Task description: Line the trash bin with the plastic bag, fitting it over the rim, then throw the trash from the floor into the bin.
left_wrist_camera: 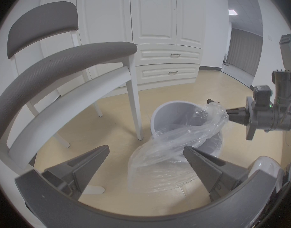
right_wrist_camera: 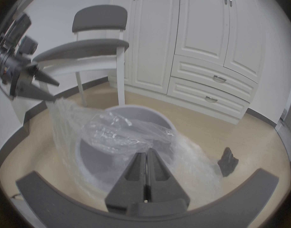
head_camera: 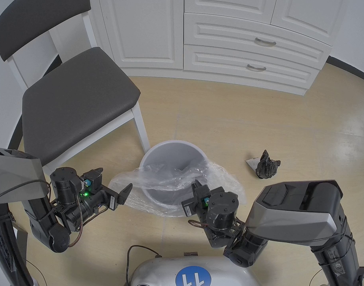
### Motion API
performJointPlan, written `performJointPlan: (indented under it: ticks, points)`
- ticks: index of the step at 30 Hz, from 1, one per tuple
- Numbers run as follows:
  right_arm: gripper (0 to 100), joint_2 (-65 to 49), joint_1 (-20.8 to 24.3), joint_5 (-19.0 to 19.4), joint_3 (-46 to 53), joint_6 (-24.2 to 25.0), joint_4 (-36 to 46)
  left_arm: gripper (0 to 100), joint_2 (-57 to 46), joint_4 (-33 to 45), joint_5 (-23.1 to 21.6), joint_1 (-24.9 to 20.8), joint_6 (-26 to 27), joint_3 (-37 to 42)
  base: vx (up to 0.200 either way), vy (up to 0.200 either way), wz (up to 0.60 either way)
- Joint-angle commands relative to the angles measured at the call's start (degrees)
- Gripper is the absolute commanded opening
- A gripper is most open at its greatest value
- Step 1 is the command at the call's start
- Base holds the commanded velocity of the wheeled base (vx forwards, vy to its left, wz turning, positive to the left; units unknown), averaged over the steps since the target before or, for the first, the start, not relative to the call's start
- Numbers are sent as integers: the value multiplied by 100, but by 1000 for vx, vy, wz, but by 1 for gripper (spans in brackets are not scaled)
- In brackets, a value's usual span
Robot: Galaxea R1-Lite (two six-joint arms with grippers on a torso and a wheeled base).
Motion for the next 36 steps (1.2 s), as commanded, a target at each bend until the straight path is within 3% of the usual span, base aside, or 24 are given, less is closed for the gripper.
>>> performJointPlan:
  ticks: [1, 13, 21, 23, 28, 36]
  points:
    - [0, -192, -182, 421, -751, -49, 522, 100, -176, -6, -28, 41, -12, -23, 0, 0, 0]
    - [0, 72, -621, 711, -3625, -40, 3334, 100, -405, -6, -37, 5, -21, 21, 0, 0, 0]
    - [0, 942, -797, 711, -5998, -14, 4574, 100, -624, -6, -28, -179, -4, 126, 0, 0, 0]
    - [0, 1232, -824, 746, -6093, -23, 4864, 100, -616, -6, -2, -206, -4, 117, 0, 0, 0]
    - [0, 1390, -824, 922, -6093, 56, 4706, 100, -607, -6, -2, -214, -4, 109, 0, 0, 0]
    - [0, 1443, -806, 949, -6093, 197, 2948, 100, -589, -6, 16, -364, 14, 135, 0, 0, 0]
